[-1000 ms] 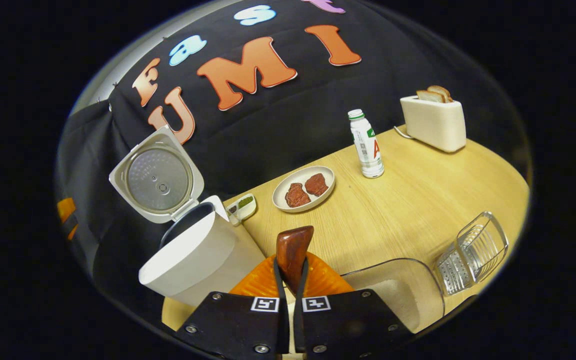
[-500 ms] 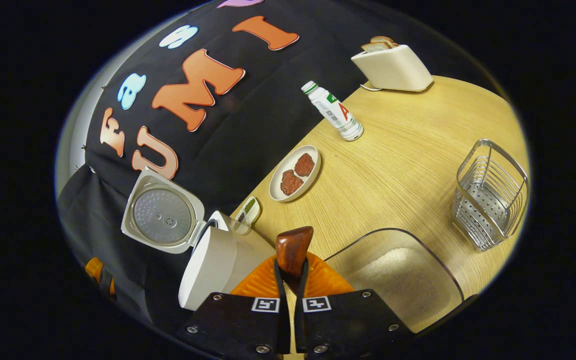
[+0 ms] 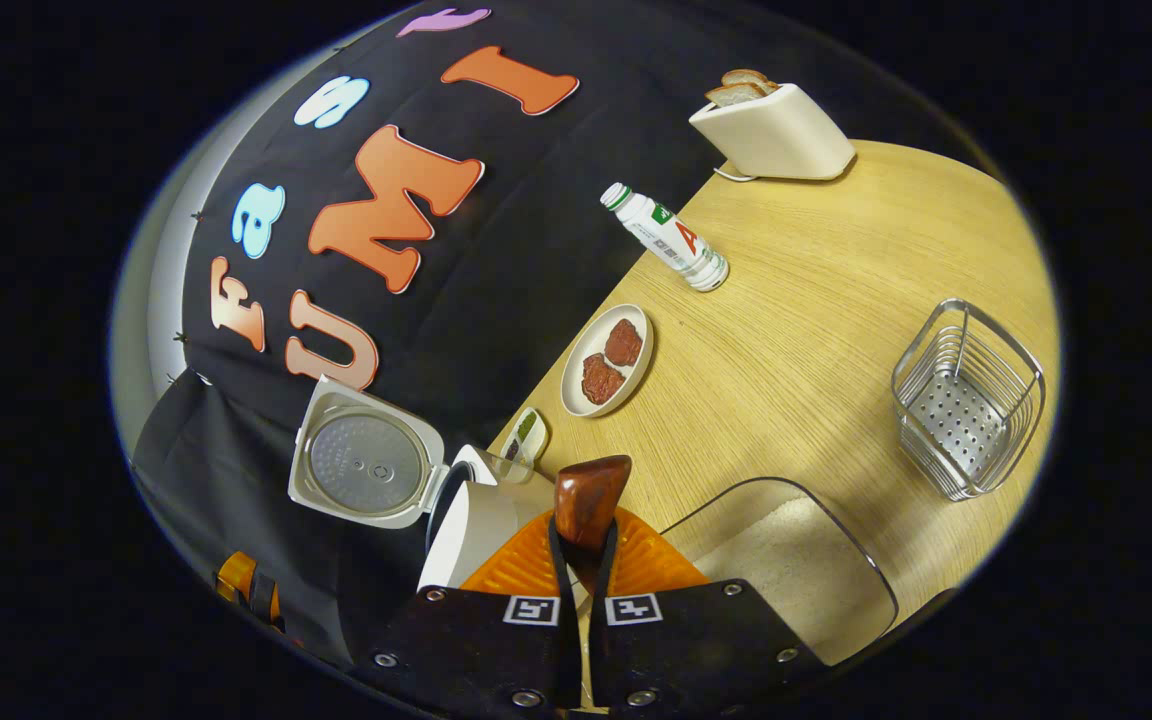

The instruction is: Close the left gripper, press the button to open the rice cooker; take a wooden spoon from the chopstick holder with the right hand, scoop a spoonful of rice and pour it into the rice cooker, then put the wooden spoon back into the chopstick holder.

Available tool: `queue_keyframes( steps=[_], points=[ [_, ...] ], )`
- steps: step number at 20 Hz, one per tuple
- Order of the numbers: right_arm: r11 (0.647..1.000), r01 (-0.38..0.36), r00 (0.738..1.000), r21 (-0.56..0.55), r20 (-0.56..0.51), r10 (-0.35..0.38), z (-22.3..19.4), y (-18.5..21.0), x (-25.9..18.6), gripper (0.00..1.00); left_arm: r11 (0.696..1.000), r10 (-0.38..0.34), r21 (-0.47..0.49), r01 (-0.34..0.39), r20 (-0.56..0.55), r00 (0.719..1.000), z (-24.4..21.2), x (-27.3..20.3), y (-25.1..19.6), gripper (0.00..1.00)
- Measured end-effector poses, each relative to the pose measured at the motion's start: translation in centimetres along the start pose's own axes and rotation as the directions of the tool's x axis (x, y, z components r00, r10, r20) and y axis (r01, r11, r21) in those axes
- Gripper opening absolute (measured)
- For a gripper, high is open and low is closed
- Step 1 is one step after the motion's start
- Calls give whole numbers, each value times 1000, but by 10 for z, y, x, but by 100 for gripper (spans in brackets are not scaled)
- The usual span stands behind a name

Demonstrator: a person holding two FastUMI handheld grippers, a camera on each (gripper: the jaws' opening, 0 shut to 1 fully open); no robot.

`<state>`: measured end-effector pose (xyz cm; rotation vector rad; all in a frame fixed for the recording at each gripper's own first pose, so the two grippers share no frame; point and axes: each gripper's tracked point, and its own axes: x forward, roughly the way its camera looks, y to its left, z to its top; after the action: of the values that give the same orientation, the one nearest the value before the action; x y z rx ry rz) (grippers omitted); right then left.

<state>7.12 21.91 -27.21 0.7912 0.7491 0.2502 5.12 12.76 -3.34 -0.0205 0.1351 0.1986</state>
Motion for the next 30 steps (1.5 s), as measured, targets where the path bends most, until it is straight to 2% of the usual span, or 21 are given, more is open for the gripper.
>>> queue_keyframes(
  steps=[9, 16, 19, 30],
  points=[
    [998, 6, 1000, 60, 6, -6, 31, -1, -11, 3, 999, 44, -11, -44, -4, 999, 7, 3, 9, 99],
    [995, 16, 1000, 101, 18, -17, 47, 13, -13, 2, 1000, 25, 12, -25, -7, 1000, 13, 20, 6, 99],
    [995, 4, 1000, 102, 14, -5, 51, 32, -15, 3, 1000, 16, 10, -16, -11, 1000, 12, 25, 7, 99],
    [978, -119, 992, 173, 59, 110, 75, 127, -3, 2, 1000, 23, -7, -23, -9, 1000, 16, 34, 29, 99]
  ],
)
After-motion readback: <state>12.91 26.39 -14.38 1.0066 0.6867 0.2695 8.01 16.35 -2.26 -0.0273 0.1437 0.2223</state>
